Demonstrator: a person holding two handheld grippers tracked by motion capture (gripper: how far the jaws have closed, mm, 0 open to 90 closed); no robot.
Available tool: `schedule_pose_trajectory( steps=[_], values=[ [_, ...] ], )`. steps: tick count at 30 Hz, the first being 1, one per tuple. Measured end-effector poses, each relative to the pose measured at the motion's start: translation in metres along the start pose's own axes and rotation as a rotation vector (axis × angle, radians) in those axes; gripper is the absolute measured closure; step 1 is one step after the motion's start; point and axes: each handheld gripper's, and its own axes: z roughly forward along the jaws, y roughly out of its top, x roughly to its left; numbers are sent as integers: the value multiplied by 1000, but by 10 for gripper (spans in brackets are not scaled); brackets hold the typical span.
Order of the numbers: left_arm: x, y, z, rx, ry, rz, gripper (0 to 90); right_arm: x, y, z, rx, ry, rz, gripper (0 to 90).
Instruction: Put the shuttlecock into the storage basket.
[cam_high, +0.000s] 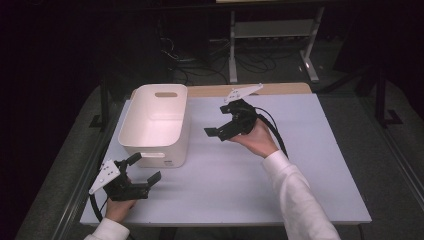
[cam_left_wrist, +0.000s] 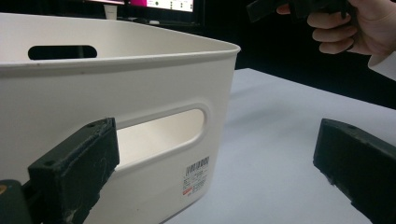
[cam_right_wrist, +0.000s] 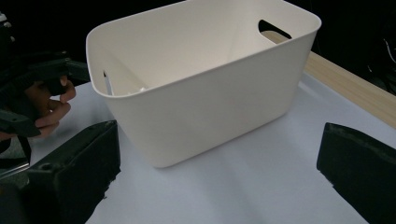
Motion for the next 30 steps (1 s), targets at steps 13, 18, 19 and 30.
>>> schedule_pose_trajectory(
  steps=[13,18,19,30],
  values=[
    [0,0,0,2,2,-1,0,-10,-16,-18,-10,-32,26,0],
    [0,0,0,3,2,-2,0,-13,-22,-23,-16,-41,41,0],
    [0,0,0,4,1,-1,0,-14,-23,-23,-18,-42,38,0],
    [0,0,0,5,2,0,0,-18,-38,-32,-25,-58,51,0]
  ],
)
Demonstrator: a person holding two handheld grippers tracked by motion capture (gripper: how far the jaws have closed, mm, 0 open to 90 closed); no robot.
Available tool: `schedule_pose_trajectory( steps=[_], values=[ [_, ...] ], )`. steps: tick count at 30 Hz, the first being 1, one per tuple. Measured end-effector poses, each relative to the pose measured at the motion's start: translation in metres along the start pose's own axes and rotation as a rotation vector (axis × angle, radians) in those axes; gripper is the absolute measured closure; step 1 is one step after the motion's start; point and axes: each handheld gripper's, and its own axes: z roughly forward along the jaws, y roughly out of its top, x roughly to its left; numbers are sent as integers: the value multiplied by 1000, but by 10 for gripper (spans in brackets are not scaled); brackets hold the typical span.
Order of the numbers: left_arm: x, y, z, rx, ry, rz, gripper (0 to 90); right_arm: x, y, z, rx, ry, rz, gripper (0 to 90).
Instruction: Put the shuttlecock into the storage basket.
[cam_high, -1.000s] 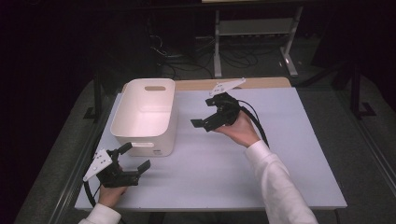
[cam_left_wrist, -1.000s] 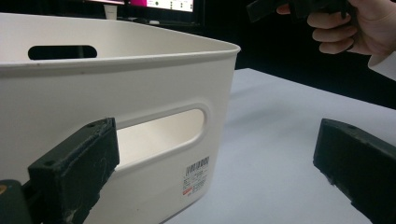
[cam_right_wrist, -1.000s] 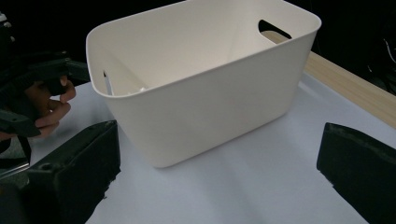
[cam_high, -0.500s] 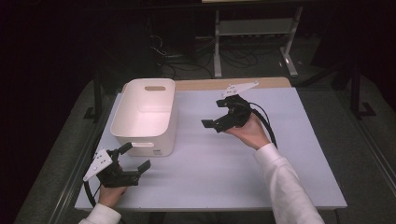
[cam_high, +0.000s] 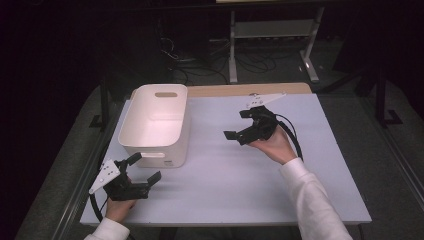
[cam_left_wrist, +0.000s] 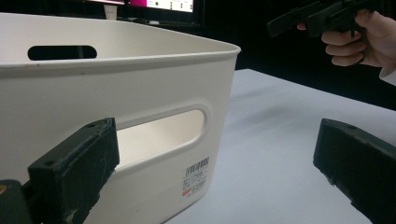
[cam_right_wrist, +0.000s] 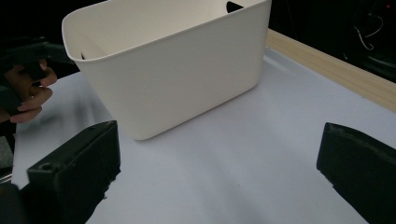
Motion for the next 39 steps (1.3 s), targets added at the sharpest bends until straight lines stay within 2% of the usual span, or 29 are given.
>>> schedule_pose_trajectory(
  steps=[21,39],
  values=[
    [0,0,0,3,3,-1,0,-7,-29,-16,-28,-7,24,0],
    [0,0,-1,10,8,2,0,-13,-53,-32,-60,-45,39,0]
  ],
)
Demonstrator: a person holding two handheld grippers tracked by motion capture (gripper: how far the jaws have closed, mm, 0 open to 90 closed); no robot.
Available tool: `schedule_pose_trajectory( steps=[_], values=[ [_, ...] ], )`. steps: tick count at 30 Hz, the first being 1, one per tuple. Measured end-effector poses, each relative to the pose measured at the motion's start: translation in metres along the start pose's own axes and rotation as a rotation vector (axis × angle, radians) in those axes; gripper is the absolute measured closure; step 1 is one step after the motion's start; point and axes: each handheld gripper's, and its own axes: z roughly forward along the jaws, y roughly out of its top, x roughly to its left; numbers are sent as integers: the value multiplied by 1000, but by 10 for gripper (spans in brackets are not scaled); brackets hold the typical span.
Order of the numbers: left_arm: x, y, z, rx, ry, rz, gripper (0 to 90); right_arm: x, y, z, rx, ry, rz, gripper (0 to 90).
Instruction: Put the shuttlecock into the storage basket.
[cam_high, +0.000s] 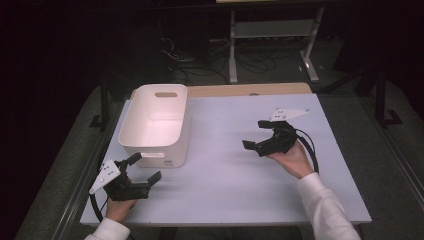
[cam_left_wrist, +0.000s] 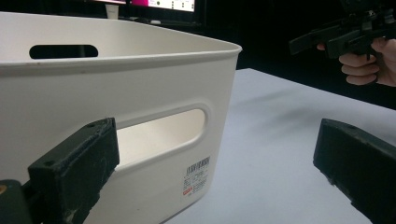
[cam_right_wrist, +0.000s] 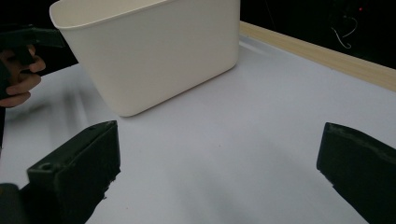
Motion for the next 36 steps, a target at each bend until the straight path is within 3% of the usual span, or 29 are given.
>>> schedule_pose_trajectory(
  steps=[13,28,36],
  values=[
    [-1,0,0,-2,0,2,0,-5,-19,-11,-33,6,28,0],
    [0,0,0,-3,1,4,0,-9,-40,-28,-66,-20,49,0],
    [0,0,0,-1,0,4,0,-7,-51,-38,-104,-59,19,0]
  ],
)
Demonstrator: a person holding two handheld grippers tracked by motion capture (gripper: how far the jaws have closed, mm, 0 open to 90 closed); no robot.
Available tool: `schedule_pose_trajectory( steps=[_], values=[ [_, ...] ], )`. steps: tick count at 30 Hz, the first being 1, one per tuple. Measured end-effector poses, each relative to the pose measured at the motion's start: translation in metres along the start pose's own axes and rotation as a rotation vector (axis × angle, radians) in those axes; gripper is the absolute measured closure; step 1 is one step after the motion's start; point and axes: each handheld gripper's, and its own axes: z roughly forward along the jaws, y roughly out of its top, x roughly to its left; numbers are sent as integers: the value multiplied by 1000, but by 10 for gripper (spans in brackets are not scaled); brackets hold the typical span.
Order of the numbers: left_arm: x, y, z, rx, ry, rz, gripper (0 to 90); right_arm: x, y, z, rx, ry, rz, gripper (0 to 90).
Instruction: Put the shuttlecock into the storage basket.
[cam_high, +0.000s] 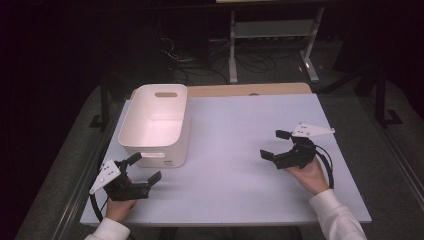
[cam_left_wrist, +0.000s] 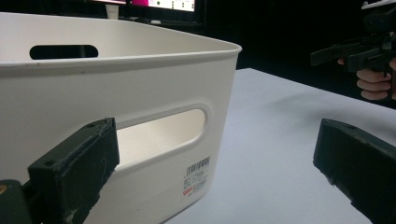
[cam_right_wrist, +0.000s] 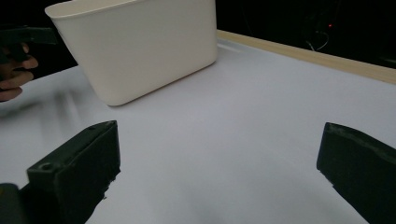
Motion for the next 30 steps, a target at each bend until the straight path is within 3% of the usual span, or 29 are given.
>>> schedule_pose_trajectory(
  steps=[14,18,30],
  values=[
    [0,0,0,-10,-4,-1,0,-3,-17,-16,-8,-76,-13,0],
    [-1,0,1,-20,-7,-13,0,-5,-22,-22,-42,-105,-21,0],
    [0,0,0,-15,-9,-6,0,-10,-37,-36,-43,-140,-11,0]
  ],
)
